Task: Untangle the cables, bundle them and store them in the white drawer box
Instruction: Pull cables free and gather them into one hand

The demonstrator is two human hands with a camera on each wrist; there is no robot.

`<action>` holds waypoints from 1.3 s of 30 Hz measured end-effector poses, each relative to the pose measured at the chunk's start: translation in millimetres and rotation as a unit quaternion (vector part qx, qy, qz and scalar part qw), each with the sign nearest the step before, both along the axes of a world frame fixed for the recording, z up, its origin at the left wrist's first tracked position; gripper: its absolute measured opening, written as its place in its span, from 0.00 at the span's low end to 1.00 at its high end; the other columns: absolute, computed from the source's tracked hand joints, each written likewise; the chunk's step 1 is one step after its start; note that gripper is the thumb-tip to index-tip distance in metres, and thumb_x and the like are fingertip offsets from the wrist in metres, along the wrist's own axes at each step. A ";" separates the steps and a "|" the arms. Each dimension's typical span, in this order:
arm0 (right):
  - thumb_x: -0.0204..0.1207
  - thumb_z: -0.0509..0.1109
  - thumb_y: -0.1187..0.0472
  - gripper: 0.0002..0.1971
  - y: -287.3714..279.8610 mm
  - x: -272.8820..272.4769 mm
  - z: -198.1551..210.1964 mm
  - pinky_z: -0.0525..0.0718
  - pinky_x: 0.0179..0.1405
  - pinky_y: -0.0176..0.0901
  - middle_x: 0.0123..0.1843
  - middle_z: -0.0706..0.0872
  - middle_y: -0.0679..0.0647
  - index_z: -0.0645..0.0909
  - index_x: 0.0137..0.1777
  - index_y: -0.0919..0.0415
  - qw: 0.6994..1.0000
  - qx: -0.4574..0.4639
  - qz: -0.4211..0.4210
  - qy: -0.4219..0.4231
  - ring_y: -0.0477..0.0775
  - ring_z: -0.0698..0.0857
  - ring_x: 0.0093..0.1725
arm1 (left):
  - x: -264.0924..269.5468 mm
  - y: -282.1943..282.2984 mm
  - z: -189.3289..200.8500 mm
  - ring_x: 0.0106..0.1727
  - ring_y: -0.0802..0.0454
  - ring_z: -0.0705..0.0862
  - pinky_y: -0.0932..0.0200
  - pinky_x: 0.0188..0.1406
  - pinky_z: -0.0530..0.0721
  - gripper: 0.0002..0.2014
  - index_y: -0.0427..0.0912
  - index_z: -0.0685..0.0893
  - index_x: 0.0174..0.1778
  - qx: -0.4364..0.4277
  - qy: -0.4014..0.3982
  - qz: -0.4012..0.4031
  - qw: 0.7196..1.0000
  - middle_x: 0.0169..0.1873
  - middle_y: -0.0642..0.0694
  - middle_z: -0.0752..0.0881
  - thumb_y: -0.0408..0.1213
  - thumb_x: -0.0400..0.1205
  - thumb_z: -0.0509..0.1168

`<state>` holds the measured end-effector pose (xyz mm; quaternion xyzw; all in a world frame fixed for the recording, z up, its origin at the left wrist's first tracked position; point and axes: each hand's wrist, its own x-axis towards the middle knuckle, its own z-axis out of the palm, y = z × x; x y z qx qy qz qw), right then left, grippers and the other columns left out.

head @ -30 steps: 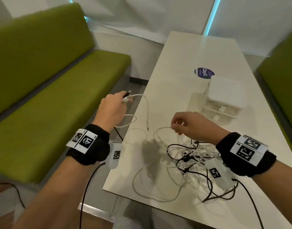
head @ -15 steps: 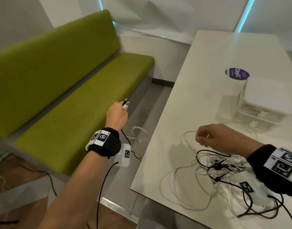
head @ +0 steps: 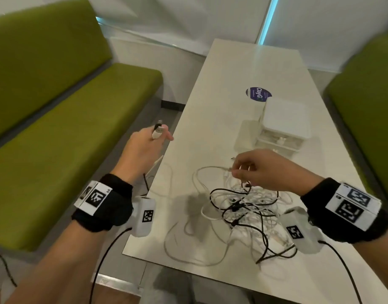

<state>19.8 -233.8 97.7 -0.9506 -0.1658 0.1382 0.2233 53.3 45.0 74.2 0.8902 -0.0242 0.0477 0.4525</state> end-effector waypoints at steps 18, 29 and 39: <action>0.85 0.62 0.51 0.15 -33.5 -17.1 -57.4 0.84 0.51 0.52 0.56 0.84 0.61 0.77 0.64 0.60 0.968 -0.181 -0.176 0.012 0.64 0.84 0.54 | -34.6 -103.6 -48.9 0.46 0.40 0.84 0.46 0.47 0.80 0.12 0.46 0.85 0.57 0.207 0.052 -0.186 0.959 0.48 0.43 0.90 0.36 0.87 0.56; 0.82 0.68 0.50 0.08 -36.0 -16.4 -22.2 0.67 0.35 0.40 0.35 0.75 0.44 0.86 0.45 0.48 0.981 0.018 -0.092 -0.171 0.42 0.75 0.35 | -44.0 -103.6 -23.3 0.25 0.58 0.76 0.58 0.30 0.68 0.22 0.45 0.90 0.52 -0.065 0.063 -0.135 0.987 0.27 0.49 0.86 0.53 0.88 0.53; 0.76 0.66 0.56 0.17 6.3 -8.5 4.9 0.69 0.27 0.49 0.31 0.83 0.66 0.78 0.34 0.71 0.983 0.016 -0.132 -0.129 0.56 0.74 0.27 | -53.1 -113.5 -4.4 0.28 0.45 0.66 0.54 0.32 0.67 0.17 0.46 0.83 0.38 -0.150 -0.012 -0.147 0.978 0.23 0.59 0.78 0.47 0.88 0.58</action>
